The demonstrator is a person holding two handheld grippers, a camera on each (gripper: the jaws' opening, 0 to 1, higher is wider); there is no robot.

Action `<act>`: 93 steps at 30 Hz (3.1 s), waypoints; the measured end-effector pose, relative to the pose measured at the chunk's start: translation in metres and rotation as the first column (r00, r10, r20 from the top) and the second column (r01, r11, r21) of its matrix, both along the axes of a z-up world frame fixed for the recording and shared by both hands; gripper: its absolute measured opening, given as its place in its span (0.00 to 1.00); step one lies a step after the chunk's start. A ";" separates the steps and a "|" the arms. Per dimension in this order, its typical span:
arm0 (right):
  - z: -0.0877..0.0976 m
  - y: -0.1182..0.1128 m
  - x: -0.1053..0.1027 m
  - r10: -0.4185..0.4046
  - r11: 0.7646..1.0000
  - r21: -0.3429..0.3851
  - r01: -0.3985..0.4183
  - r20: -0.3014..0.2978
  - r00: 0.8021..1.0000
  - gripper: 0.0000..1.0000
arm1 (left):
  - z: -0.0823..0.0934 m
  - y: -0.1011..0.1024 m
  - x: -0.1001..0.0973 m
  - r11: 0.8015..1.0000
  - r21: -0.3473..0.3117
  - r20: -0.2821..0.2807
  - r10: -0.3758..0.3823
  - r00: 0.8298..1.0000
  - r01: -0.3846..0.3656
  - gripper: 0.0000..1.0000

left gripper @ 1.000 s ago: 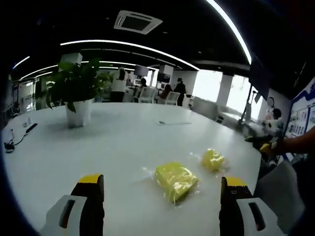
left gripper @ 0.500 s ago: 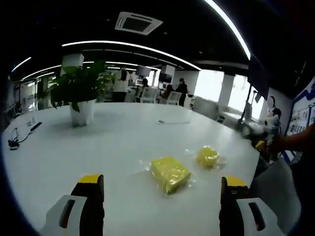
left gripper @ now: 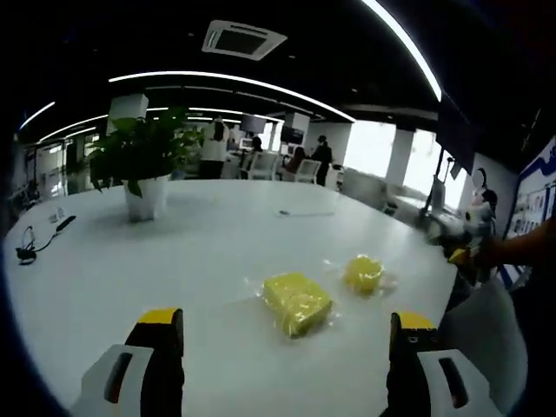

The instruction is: Compare the silicone blocks by pressing each to a similar depth, holding the contact briefly, and releasing to observe deformation and rebound differences across the visible hardness samples.

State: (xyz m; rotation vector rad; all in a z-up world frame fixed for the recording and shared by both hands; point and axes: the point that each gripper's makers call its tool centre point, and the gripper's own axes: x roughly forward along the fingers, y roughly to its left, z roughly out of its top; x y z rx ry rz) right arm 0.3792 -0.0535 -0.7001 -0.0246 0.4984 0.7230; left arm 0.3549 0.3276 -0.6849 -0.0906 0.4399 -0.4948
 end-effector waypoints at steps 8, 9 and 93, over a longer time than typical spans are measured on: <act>-0.001 0.001 0.003 0.037 0.999 -0.010 -0.037 0.017 0.999 0.96 | 0.003 -0.015 0.000 1.000 -0.016 -0.009 0.011 1.000 -0.011 1.00; -0.001 0.001 0.003 0.035 0.999 -0.007 -0.035 0.017 0.999 0.96 | 0.004 -0.017 0.000 1.000 -0.017 -0.014 0.009 1.000 -0.010 1.00; -0.004 -0.002 -0.004 -0.067 0.995 0.068 0.067 -0.005 0.998 0.96 | -0.061 -0.196 0.143 0.907 -0.403 -0.464 -0.082 0.882 -0.127 0.82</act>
